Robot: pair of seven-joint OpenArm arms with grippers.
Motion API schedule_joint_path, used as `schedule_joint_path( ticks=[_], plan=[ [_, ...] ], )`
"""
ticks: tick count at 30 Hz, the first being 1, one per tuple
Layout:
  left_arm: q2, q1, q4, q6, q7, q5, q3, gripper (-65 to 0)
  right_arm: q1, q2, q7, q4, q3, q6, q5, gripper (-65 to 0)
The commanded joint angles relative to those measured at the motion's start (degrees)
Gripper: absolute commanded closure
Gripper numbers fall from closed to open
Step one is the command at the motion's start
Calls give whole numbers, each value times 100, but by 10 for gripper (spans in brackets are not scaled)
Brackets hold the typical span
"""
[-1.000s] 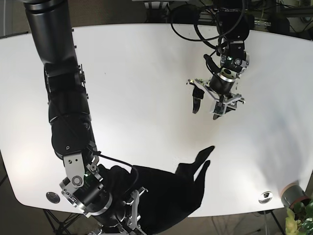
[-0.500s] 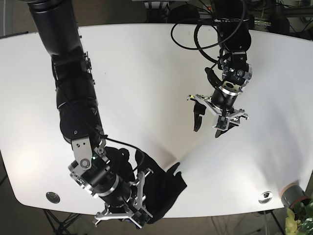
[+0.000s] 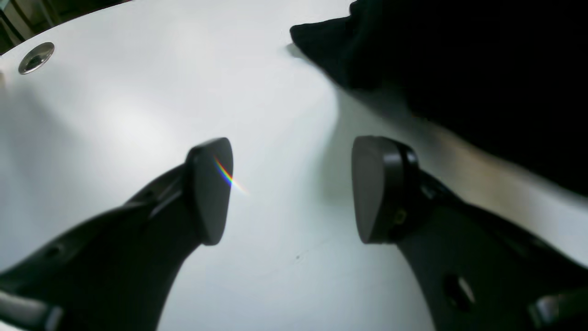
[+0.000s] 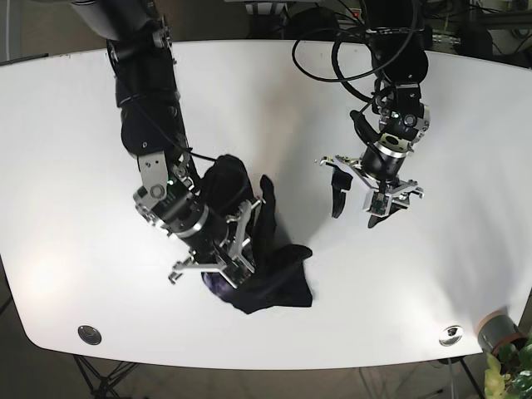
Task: Fold the T-shirt properly
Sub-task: 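Lift the black shirt with the right gripper and shake it out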
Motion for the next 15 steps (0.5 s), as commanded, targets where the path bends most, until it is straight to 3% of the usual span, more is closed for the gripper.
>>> schedule_joint_path(
  ticks=[1,8,15],
  plan=[
    [-10,-42,100,11,-156,-67,0,-374,-294,12,141,282,326,-41,39,-27],
    [-19,-25,-155,11,-156,-67,0,-374,-1604,12,598,361,423,-50,12,-49],
    [-19,-51,-340,3,-156,-67,-229,-374,-2369,-191,879,475,414,-50,48,-360]
  ],
)
